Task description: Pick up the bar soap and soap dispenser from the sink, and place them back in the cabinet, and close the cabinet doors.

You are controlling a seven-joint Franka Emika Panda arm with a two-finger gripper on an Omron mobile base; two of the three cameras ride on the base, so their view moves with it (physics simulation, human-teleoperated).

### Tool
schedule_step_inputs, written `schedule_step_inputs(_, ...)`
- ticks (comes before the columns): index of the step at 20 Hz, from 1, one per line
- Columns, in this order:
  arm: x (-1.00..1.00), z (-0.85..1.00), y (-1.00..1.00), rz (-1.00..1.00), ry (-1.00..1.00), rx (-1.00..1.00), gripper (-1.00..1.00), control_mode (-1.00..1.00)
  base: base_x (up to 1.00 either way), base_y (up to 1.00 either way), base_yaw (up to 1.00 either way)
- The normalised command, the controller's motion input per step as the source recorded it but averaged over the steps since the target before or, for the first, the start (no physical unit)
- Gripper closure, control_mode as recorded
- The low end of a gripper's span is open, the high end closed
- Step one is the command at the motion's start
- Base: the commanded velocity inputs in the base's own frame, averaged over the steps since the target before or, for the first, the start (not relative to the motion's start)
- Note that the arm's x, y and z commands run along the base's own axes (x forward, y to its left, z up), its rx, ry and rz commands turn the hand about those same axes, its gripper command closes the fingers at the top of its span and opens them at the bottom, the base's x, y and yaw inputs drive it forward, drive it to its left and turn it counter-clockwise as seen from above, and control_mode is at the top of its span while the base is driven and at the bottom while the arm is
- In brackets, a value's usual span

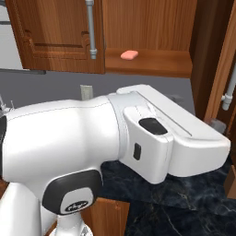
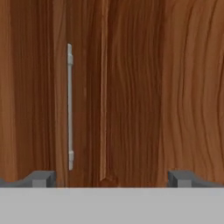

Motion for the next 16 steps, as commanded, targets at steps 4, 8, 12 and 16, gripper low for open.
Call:
schedule_step_inputs(4,0.21,-0.13,-0.21,0.04,-0.01,0.0,-1.0,-1.0,0.0,0.0,0.0)
schedule_step_inputs(8,0.23,-0.19,-0.1,0.03,-0.01,0.06,-1.0,-1.0,0.0,0.0,0.0)
schedule_step_inputs(12,0.25,-0.13,-0.01,0.03,-0.03,0.1,-1.0,-1.0,0.0,0.0,0.0)
schedule_step_inputs(16,0.31,-0.08,-0.07,0.05,-0.05,0.1,-1.0,-1.0,0.0,0.0,0.0)
